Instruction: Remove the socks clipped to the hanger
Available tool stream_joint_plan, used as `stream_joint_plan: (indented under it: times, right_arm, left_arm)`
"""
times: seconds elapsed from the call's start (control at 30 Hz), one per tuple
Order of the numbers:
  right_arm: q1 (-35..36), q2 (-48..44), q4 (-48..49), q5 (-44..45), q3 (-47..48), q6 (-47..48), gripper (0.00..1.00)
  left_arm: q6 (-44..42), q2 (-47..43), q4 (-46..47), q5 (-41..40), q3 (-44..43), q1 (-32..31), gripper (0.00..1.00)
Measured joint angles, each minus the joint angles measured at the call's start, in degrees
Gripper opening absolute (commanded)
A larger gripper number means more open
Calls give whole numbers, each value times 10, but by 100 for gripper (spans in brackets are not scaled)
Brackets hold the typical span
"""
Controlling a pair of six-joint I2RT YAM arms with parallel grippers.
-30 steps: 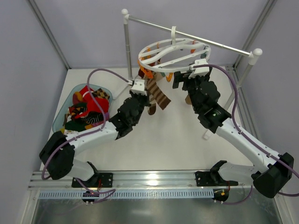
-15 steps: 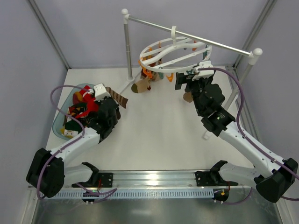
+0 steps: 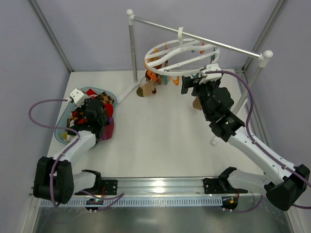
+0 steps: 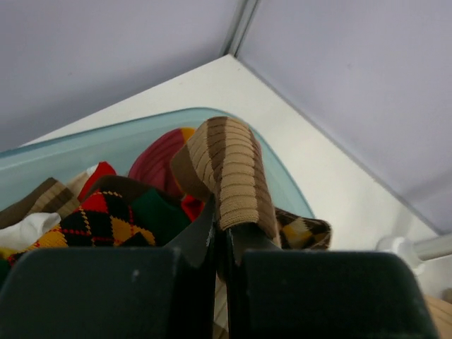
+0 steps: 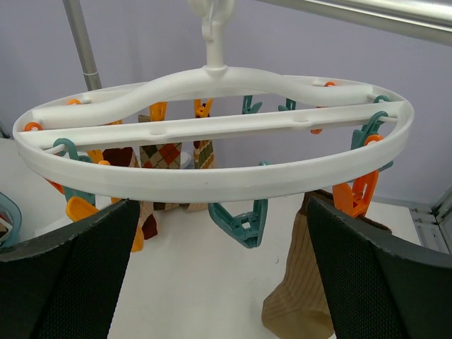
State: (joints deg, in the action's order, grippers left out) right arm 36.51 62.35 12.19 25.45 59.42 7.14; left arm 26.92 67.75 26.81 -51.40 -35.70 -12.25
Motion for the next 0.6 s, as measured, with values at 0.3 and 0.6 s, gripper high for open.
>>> stream_joint_plan:
  times: [0.3,0.6]
  right_arm:
    - [0,-9,0,0,-8,0,100]
    - [0,-14,0,1,-12,0,100]
  left_arm:
    - [75,91,-8,46,9,46,0]
    - [99,97,2,65,22,45,89]
